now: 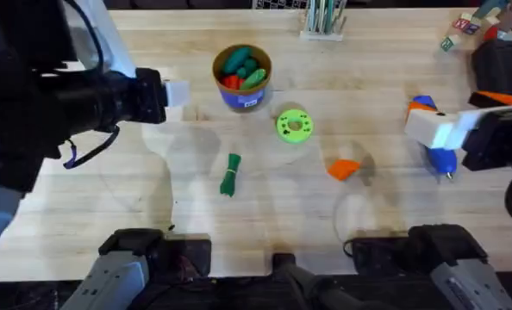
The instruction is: Pick up the gripper from the table and insert it into the empty holder that is missing its gripper. Then pick up a screw, insert it into the mounting hole, and use the screwdriver to tighten it. Finally, clean up the table by picking up the vegetable and placing it into the bucket.
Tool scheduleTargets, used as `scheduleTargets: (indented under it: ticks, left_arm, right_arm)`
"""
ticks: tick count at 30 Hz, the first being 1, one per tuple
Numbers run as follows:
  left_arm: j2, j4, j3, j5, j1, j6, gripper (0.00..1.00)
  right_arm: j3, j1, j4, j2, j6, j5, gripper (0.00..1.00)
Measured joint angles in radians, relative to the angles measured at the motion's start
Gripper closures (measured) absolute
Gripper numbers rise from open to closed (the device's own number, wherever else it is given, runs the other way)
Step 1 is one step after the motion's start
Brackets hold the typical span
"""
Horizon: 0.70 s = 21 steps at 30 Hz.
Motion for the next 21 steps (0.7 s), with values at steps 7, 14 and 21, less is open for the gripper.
scheduleTargets:
  ticks: [7, 14, 21]
  left_arm:
    - [-0.105, 0.13, 0.0, 0.115, 0.0, -0.002, 0.017]
    - [-0.123, 0.298, 0.0, 0.218, 0.0, 0.0, 0.014]
    - [-0.123, 0.218, 0.0, 0.238, 0.0, -0.063, 0.013]
  right_arm:
    - [0.0, 0.0, -0.005, 0.0, 0.0, 0.0, 0.064]
    - [0.0, 0.0, -0.005, 0.0, 0.0, 0.0, 0.066]
    - [0.0, 0.0, -0.005, 0.0, 0.0, 0.0, 0.066]
